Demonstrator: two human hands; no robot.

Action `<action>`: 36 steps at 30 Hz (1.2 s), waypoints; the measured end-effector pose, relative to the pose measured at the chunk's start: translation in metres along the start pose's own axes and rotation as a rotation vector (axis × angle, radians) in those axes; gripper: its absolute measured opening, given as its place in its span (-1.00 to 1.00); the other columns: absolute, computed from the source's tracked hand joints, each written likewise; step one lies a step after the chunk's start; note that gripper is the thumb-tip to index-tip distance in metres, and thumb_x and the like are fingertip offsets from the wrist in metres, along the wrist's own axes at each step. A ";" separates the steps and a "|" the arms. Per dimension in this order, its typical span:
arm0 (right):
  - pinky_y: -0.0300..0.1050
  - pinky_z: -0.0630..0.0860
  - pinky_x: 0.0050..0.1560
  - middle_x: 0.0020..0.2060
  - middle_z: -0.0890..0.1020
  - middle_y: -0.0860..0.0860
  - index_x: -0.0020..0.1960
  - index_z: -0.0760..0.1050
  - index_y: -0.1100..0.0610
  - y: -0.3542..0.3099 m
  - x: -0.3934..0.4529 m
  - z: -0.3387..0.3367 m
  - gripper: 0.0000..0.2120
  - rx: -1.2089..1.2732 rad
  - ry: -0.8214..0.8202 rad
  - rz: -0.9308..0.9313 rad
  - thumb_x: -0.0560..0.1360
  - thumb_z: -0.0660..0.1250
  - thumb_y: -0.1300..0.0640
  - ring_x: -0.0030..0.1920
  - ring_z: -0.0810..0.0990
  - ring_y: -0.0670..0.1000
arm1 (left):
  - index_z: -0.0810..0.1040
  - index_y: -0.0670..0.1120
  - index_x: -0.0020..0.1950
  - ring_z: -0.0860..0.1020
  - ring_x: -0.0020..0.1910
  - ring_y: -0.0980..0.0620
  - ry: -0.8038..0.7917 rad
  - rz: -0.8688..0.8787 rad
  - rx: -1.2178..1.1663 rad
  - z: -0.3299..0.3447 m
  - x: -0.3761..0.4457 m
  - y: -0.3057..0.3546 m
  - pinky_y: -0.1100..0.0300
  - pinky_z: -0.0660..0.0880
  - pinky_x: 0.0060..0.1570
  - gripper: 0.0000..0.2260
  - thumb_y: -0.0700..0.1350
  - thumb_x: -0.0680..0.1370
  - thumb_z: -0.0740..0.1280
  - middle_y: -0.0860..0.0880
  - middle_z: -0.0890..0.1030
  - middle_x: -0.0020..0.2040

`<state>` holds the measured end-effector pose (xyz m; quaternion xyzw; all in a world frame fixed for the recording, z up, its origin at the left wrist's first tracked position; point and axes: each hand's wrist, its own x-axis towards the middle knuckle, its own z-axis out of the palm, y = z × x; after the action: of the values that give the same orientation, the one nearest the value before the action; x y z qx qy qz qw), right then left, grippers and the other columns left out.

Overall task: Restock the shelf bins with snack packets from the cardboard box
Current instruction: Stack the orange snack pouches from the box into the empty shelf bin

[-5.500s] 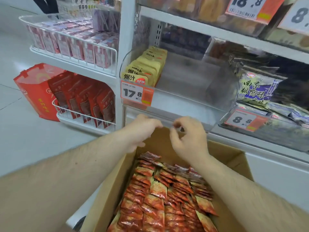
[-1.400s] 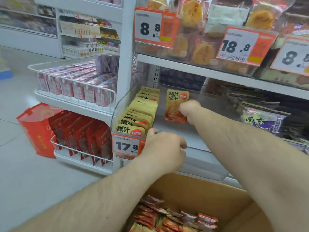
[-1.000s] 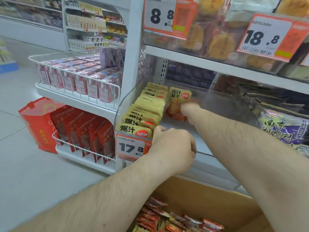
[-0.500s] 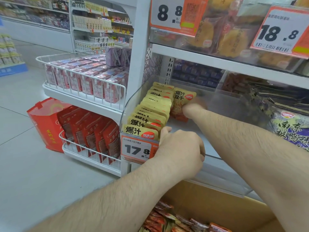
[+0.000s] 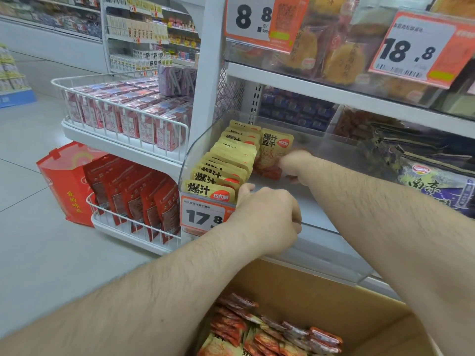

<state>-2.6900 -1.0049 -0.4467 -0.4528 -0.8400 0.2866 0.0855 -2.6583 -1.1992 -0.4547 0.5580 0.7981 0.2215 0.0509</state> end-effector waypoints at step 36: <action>0.04 0.50 -0.12 -0.04 0.63 0.13 0.01 0.43 0.15 0.256 -0.237 0.211 -0.90 -0.217 0.006 -0.176 0.57 0.19 0.14 -0.04 0.62 0.25 | 0.56 -0.20 0.20 0.64 -0.04 -0.08 -0.635 -0.740 -0.397 0.090 -0.086 -0.035 0.09 0.65 -0.10 -0.71 -0.03 0.60 0.33 -0.16 0.65 0.08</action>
<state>-2.4569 -1.1729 -0.7358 -0.3849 -0.9021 0.1843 0.0637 -2.6267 -1.2605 -0.5641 0.2579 0.8297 0.1558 0.4698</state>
